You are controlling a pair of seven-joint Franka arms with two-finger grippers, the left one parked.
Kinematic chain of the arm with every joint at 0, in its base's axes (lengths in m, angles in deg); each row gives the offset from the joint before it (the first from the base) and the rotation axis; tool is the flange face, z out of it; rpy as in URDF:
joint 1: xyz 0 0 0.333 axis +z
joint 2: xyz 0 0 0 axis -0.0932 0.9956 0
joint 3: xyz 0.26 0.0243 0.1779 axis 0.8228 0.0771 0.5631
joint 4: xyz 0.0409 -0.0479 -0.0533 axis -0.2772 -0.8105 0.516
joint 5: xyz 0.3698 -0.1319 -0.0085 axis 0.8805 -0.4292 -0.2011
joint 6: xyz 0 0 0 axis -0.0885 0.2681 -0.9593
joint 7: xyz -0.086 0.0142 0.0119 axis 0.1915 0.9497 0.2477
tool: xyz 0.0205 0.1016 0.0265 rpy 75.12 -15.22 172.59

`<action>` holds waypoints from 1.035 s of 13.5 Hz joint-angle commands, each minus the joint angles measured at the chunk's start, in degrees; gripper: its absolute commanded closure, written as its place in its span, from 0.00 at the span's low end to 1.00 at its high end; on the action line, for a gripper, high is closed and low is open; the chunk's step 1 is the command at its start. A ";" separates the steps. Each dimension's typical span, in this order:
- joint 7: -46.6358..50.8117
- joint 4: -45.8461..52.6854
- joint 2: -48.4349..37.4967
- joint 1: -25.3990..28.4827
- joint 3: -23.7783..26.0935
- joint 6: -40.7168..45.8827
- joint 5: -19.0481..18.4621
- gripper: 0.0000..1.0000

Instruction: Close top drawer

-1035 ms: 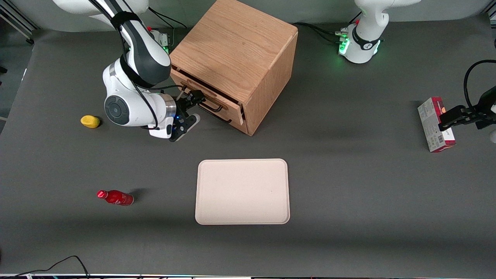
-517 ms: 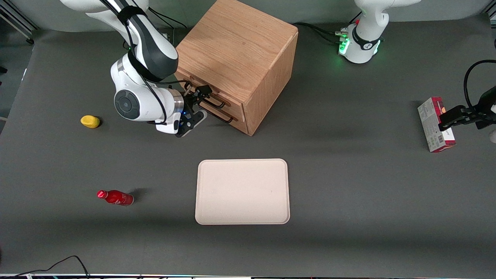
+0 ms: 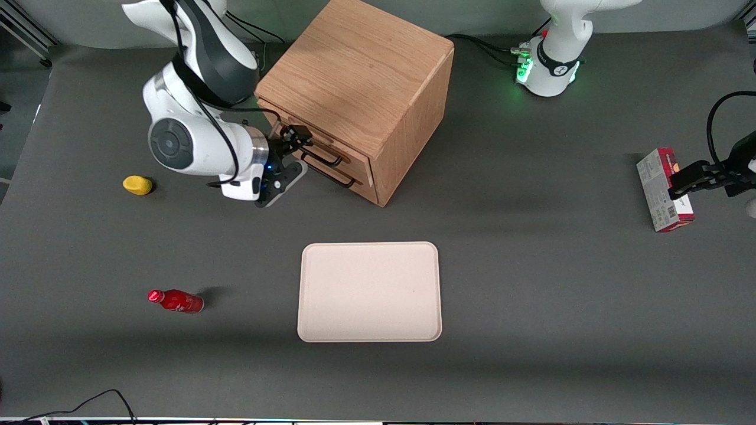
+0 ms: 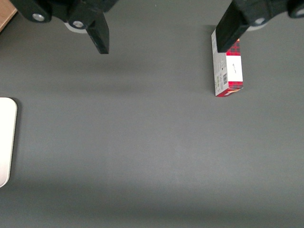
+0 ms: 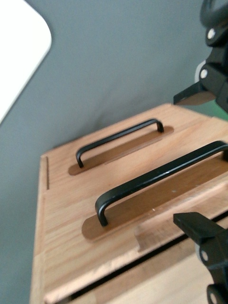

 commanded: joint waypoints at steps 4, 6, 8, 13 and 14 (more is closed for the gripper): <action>9.69 6.35 -7.88 0.25 -3.73 4.50 -12.86 0.00; 13.12 5.74 -12.09 -0.09 -4.08 4.94 -18.31 0.00; 16.12 2.15 -19.28 -0.36 -8.18 6.17 -19.04 0.00; 15.34 3.53 -21.61 -0.01 -19.89 8.72 -19.83 0.00; 15.51 3.36 -21.96 -0.18 -20.69 8.72 -19.83 0.00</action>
